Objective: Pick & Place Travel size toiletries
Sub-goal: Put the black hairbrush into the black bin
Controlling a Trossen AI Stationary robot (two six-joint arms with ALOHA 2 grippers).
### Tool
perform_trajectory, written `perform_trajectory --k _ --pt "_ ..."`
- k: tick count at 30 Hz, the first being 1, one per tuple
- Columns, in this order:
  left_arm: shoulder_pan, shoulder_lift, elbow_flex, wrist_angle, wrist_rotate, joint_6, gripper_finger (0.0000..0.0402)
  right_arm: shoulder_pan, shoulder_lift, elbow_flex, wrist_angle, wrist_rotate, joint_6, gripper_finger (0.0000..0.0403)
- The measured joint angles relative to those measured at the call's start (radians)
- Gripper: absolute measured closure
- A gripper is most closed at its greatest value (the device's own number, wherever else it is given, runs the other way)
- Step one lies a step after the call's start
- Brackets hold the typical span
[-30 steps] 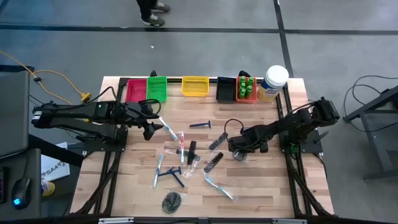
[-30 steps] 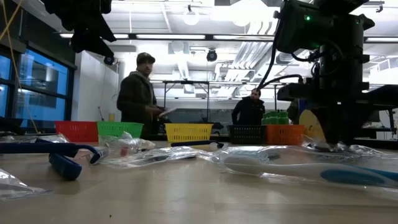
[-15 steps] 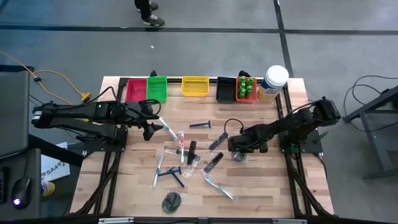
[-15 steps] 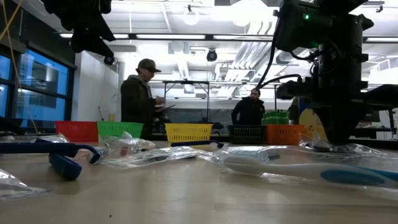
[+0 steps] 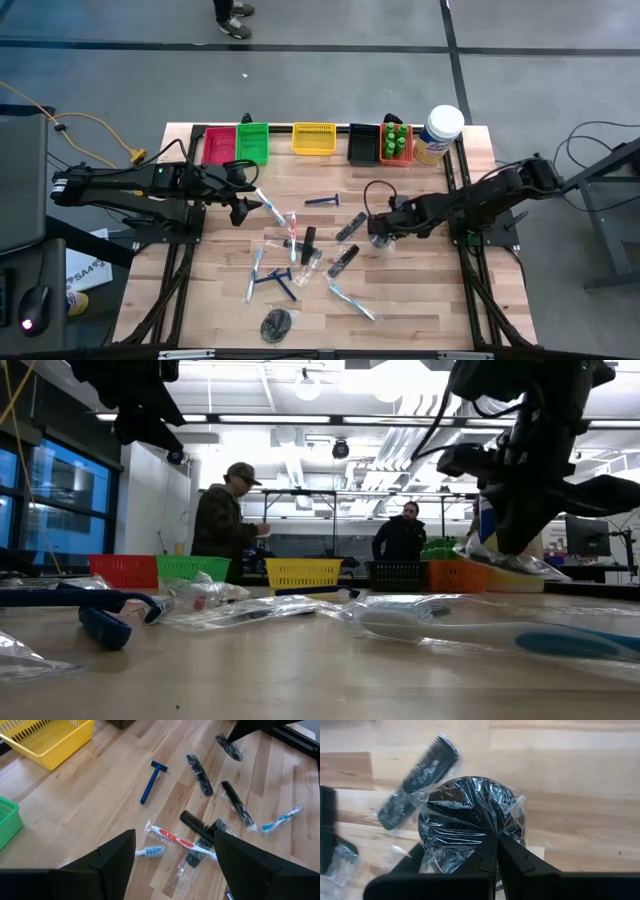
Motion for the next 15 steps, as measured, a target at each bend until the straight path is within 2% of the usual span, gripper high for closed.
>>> perform_trajectory --k 8,15 --pt "0.000 0.000 0.000 0.000 0.000 -0.001 0.0140 -0.036 -0.004 0.000 0.117 0.044 -0.106 0.0400" --pt "0.000 0.000 0.000 0.011 -0.001 -0.021 0.0140 -0.164 -0.010 0.001 0.312 0.046 -0.383 0.0400"
